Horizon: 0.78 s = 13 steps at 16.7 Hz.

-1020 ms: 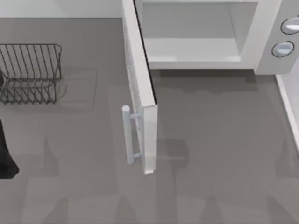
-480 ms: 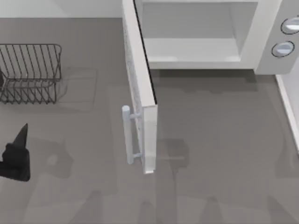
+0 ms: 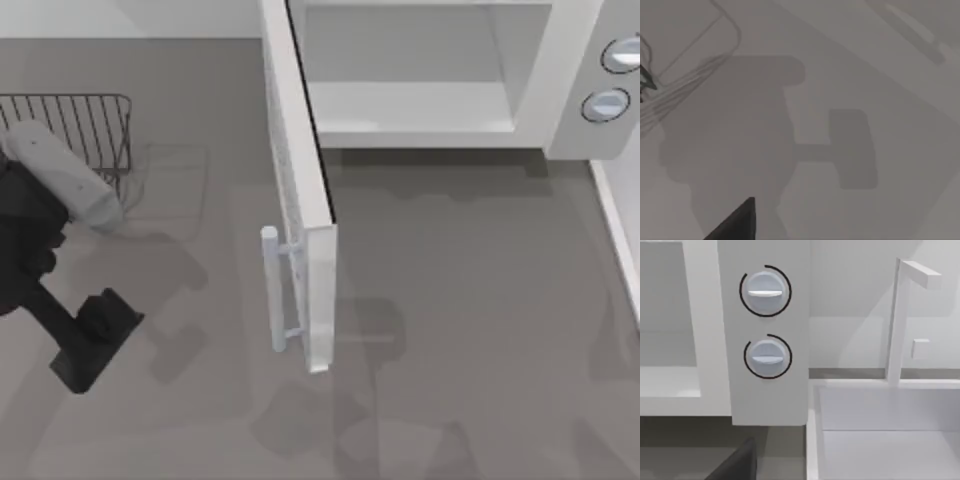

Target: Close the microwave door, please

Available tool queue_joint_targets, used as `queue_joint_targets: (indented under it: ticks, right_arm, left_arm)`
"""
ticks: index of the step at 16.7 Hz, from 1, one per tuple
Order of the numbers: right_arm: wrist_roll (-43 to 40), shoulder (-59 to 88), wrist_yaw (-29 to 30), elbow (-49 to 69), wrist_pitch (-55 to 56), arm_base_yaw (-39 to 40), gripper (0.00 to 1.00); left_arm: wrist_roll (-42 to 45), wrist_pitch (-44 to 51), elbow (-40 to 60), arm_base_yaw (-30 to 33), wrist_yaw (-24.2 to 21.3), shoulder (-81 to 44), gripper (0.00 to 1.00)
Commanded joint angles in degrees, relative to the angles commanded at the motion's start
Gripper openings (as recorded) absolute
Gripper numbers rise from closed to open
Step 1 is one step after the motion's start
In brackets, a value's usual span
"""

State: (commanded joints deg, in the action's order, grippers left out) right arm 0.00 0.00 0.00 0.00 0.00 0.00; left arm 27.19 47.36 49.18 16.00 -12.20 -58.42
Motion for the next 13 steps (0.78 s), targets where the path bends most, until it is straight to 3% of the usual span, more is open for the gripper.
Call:
queue_joint_targets:
  ticks: [7, 13]
  right_arm:
    - [0.00, 0.00, 0.00, 0.00, 0.00, 0.00, 1.00]
    - [0.00, 0.00, 0.00, 0.00, 0.00, 0.00, 1.00]
  left_arm:
    - [15.60, 26.95, 36.24, 5.20, -7.18, -30.70, 1.00]
    - [25.11, 36.86, 61.43, 6.52, -11.97, -43.66, 1.00]
